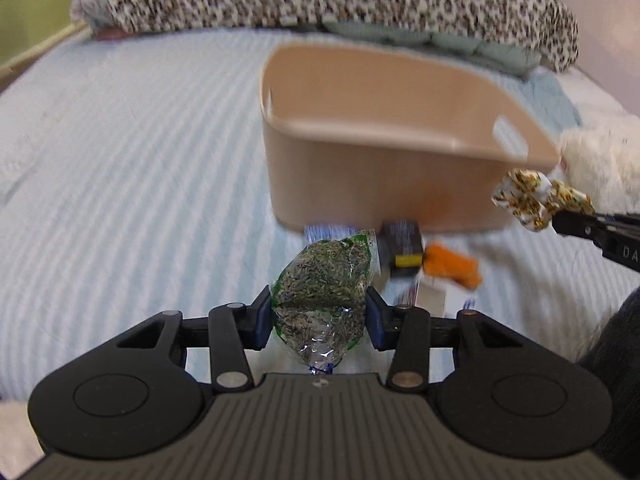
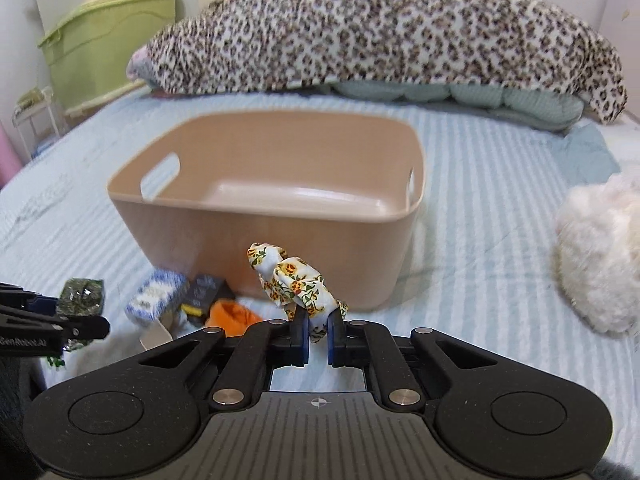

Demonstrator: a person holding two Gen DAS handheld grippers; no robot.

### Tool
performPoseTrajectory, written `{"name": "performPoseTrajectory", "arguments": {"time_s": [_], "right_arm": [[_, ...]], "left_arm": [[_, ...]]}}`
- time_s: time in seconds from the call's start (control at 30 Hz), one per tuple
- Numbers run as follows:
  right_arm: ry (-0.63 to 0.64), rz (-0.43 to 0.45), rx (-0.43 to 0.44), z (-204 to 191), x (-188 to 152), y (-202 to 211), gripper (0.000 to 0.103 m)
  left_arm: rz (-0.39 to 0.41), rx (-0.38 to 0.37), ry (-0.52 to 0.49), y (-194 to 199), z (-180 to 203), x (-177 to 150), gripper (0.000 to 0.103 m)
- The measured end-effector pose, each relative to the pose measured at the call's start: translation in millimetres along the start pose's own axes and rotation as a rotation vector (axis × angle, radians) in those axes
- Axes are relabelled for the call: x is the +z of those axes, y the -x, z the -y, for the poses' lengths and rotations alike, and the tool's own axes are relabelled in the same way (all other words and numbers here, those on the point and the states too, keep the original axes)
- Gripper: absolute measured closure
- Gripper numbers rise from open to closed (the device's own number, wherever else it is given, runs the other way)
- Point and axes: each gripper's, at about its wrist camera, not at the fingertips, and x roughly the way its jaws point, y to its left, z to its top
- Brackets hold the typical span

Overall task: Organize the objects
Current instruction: 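Carry both items over the basket and open both tools to drop them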

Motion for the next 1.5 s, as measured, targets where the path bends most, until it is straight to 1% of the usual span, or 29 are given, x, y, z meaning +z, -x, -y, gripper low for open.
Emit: {"name": "performPoseTrajectory", "arguments": {"time_s": [0.17,0.3,0.37,0.5,0.6,0.7,0.87,0.97,1.03,1.13,1.17,1.2,1.23,1.27,1.3,1.33,1.37,1.4,1.47,1.5], "right_arm": [[-0.005,0.098,-0.009,1,19,24,0.095],[-0.009,0.171,-0.013,4,42,35,0.095],[-0.006,0.199,-0.022,4,54,36,0.095],[0.003,0.228,-0.032,3,77,27,0.095],[-0.005,0.208,-0.034,4,91,9,0.095],[-0.002,0.174,-0.041,3,99,-10,0.095],[0.031,0.094,-0.059,0,98,-44,0.095],[0.045,0.049,-0.061,-1,94,-59,0.095],[0.048,0.024,-0.061,-1,92,-67,0.094],[0.059,-0.011,-0.065,-3,91,-77,0.093],[0.065,-0.019,-0.070,-4,90,-79,0.092],[0.069,-0.022,-0.074,-6,89,-81,0.091],[0.071,-0.023,-0.075,-7,88,-81,0.081],[0.070,-0.023,-0.079,-8,87,-80,0.073],[0.069,-0.019,-0.083,-8,86,-78,0.069],[0.065,-0.015,-0.086,-9,84,-75,0.059],[0.060,-0.012,-0.086,-9,84,-72,0.050],[0.052,-0.005,-0.084,-9,83,-67,0.045],[0.035,0.009,-0.081,-9,81,-56,0.030],[0.030,0.014,-0.085,-8,81,-51,0.027]], "left_arm": [[0.121,0.015,-0.046,39,2,31,0.056],[0.195,0.031,-0.087,43,11,62,0.056],[0.215,0.032,-0.098,39,16,77,0.056],[0.212,0.017,-0.098,28,22,104,0.056],[0.192,0.017,-0.137,12,29,116,0.056],[0.168,0.040,-0.171,-12,37,123,0.056],[0.086,0.060,-0.190,-63,45,125,0.056],[0.041,0.094,-0.207,-90,46,121,0.056],[0.023,0.083,-0.200,-98,44,118,0.056],[0.015,0.074,-0.203,-97,42,115,0.053],[0.015,0.074,-0.209,-95,42,114,0.051],[0.016,0.078,-0.218,-91,42,114,0.046],[0.022,0.084,-0.226,-86,42,114,0.042],[0.032,0.089,-0.230,-79,42,114,0.031],[0.044,0.093,-0.229,-72,41,115,0.024],[0.056,0.091,-0.223,-65,39,116,0.022],[0.065,0.086,-0.215,-58,37,116,0.016],[0.072,0.081,-0.205,-51,35,116,0.010],[0.085,0.073,-0.185,-37,30,115,0.008],[0.087,0.071,-0.181,-31,29,114,0.006]]}}
